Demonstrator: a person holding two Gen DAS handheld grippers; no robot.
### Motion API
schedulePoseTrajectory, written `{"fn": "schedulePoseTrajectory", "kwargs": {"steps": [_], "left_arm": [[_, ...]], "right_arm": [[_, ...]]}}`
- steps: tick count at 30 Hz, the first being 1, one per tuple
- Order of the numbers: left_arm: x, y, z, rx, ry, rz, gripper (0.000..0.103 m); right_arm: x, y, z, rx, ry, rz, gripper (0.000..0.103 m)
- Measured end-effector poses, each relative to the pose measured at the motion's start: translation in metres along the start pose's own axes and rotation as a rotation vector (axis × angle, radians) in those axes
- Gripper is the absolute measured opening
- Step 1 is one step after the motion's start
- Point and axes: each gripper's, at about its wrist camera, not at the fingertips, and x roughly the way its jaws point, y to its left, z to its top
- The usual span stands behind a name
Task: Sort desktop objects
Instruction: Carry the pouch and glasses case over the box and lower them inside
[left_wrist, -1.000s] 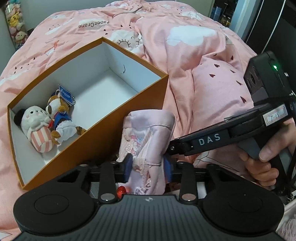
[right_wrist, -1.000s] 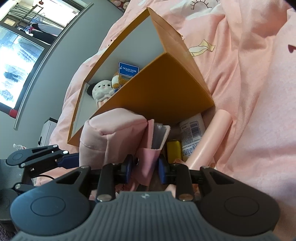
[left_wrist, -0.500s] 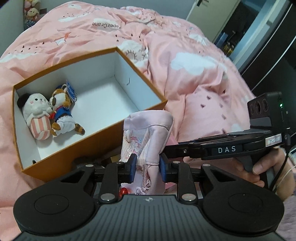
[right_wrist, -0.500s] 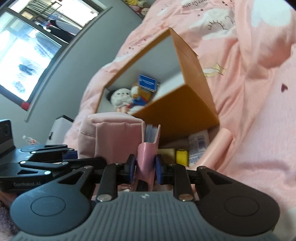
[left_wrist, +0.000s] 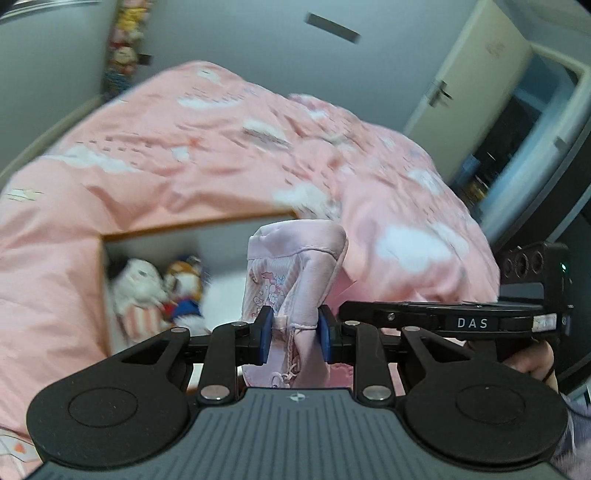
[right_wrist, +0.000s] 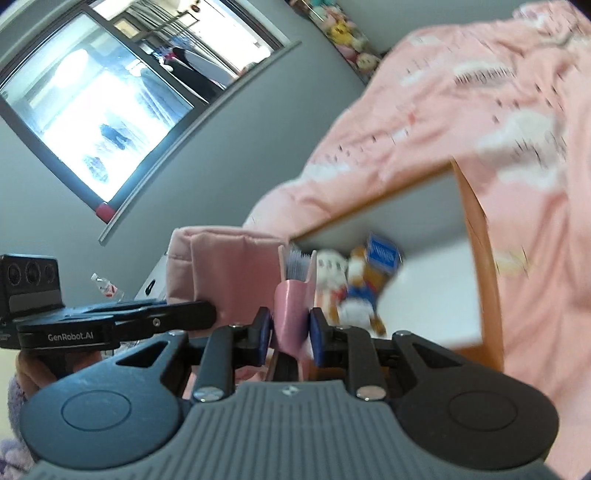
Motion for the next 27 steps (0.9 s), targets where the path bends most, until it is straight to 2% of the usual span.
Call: {"fn": "schedulePoseTrajectory", "kwargs": {"steps": [4, 9, 11, 18, 23, 27], "left_arm": [[0.007, 0.028, 0.013, -0.08, 0.0, 0.051, 0.029], [0.031, 0.062, 0.014, -0.18, 0.046, 0.105, 0.029], [0.042, 0.073, 0.009, -0.2, 0.055, 0.15, 0.029], [0.069, 0.102, -0.011, -0.271, 0.123, 0.209, 0.029], [0.078, 0.106, -0.011, -0.272, 0.188, 0.254, 0.029], [0.089, 0.109, -0.006, -0.268, 0.254, 0.255, 0.029]], "right_arm": [[0.031, 0.003, 0.022, -0.026, -0.021, -0.028, 0.024], [0.077, -0.002, 0.036, -0.017, 0.021, -0.02, 0.024], [0.095, -0.004, 0.034, -0.02, 0.044, -0.029, 0.024], [0.146, -0.015, 0.012, 0.005, 0.142, -0.061, 0.024], [0.162, -0.028, 0.0, 0.065, 0.236, -0.062, 0.024], [0.166, -0.029, 0.002, 0.079, 0.285, -0.055, 0.024]]}}
